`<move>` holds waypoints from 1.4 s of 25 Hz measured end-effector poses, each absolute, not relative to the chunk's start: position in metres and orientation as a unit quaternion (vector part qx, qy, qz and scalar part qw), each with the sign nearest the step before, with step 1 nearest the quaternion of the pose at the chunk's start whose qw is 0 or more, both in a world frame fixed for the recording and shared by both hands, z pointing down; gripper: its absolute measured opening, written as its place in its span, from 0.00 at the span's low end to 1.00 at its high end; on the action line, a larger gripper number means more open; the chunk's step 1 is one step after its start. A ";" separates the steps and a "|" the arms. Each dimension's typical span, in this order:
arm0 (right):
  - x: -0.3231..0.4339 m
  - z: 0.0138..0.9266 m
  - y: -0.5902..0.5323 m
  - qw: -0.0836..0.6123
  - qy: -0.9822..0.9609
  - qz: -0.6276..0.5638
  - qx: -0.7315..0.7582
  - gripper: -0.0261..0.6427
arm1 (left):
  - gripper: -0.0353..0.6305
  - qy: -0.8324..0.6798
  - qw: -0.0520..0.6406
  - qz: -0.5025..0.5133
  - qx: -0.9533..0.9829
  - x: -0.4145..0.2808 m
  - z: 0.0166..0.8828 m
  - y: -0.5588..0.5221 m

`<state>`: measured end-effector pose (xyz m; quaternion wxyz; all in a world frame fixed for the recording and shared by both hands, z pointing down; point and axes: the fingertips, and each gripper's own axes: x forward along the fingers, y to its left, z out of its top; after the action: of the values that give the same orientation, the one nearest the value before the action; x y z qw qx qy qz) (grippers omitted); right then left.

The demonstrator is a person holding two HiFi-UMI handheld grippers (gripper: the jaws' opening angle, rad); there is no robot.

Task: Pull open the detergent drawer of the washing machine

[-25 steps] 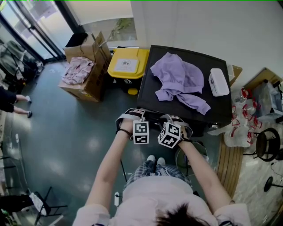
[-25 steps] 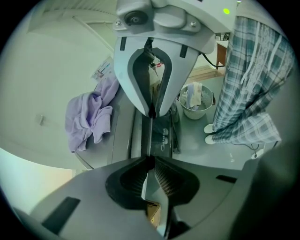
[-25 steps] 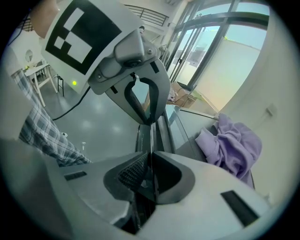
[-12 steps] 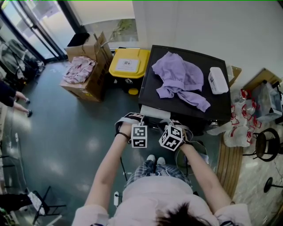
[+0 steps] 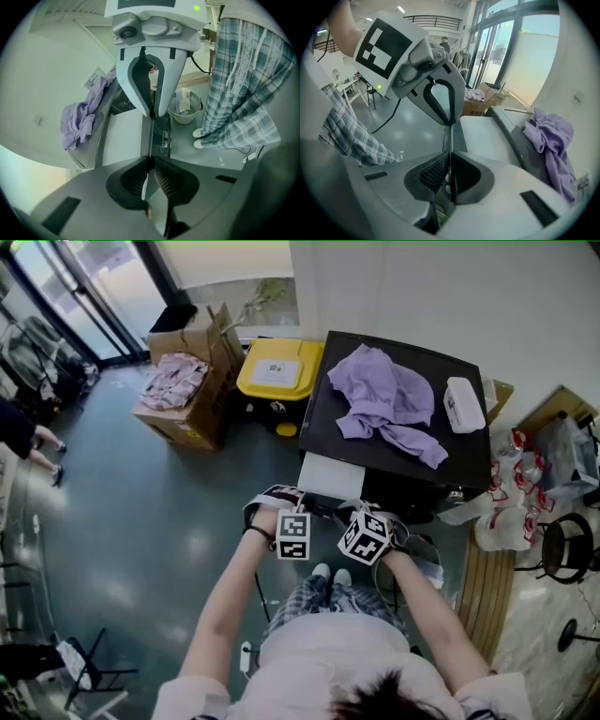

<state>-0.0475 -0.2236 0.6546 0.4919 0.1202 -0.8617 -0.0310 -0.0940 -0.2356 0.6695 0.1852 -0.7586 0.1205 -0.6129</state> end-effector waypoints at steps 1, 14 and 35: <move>-0.048 0.654 -0.220 0.491 -0.862 -0.029 0.119 0.11 | 0.15 0.121 0.185 -0.612 -0.759 -0.094 0.669 -0.232; -0.052 0.655 -0.173 0.485 -0.869 -0.004 0.096 0.11 | 0.15 0.110 0.180 -0.607 -0.767 -0.098 0.669 -0.186; -0.058 0.664 -0.127 0.478 -0.875 0.021 0.070 0.11 | 0.15 0.115 0.150 -0.592 -0.784 -0.105 0.676 -0.142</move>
<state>-0.0584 -0.1273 0.6643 0.4782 0.0702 -0.8752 0.0210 -0.1054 -0.1416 0.6760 0.1497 -0.7839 0.1145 -0.5916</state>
